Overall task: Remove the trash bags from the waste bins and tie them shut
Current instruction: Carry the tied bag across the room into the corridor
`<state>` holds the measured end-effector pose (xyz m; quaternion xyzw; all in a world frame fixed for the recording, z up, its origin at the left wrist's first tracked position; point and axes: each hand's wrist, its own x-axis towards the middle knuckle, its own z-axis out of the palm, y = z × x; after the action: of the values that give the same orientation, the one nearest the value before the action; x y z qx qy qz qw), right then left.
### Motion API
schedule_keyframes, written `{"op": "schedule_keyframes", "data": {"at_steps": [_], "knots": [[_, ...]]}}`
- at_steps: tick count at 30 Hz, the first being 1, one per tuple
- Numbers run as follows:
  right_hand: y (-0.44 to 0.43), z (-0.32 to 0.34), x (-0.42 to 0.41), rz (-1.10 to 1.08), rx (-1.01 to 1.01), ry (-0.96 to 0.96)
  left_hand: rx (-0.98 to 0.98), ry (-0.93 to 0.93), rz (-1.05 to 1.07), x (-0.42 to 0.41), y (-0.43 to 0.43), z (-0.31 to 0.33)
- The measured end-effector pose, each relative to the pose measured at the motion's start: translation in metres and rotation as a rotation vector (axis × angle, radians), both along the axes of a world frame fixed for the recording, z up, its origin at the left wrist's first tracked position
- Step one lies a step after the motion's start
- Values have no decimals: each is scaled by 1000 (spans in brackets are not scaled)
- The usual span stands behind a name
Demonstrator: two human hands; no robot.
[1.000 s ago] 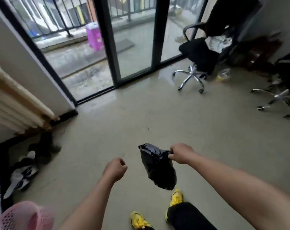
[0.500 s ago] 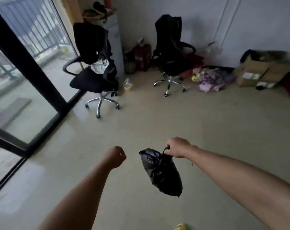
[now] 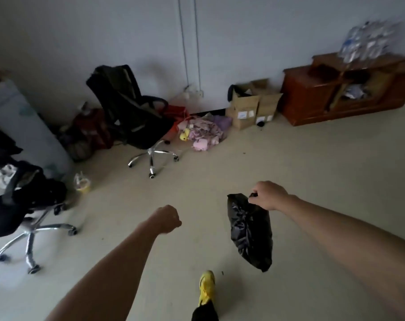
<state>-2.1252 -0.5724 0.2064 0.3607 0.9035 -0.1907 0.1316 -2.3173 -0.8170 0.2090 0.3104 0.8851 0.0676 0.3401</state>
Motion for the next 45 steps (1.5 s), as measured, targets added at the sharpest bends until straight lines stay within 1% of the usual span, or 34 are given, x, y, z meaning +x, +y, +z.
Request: {"op": "schedule_keyframes", "data": {"at_steps": [3, 6, 7, 9, 11, 17, 23, 28, 32, 36, 40, 43, 45], "knots": [[82, 0, -3, -156, 12, 23, 46, 13, -140, -38, 96, -3], [150, 8, 4, -298, -3, 27, 35, 33, -274, -66, 190, 8], [168, 11, 6, -341, -2, 47, 38, 43, -309, -74, 216, 14], [220, 20, 21, -462, 11, 88, 52, 72, -419, -84, 301, 25], [249, 28, 34, -521, 21, 96, 50, 75, -495, -81, 351, 34], [380, 14, 87, -724, 18, 109, 44, 15, -664, -38, 537, 29], [516, 2, 136, -804, -34, 111, 54, -6, -742, 21, 698, 25], [635, 17, 186, -866, -10, 129, 109, -14, -805, 74, 832, 39], [723, 22, 220, -915, -21, 102, 53, -38, -848, 98, 930, 36], [809, 20, 253, -955, -1, 99, 39, -45, -865, 111, 1031, 26], [914, 15, 289, -1031, 21, 52, 79, -64, -927, 137, 1154, 17], [982, 26, 314, -1101, 19, 16, 44, -60, -983, 154, 1242, 25], [1032, 37, 330, -1157, 37, 35, 57, -48, -1004, 167, 1312, 33]]}}
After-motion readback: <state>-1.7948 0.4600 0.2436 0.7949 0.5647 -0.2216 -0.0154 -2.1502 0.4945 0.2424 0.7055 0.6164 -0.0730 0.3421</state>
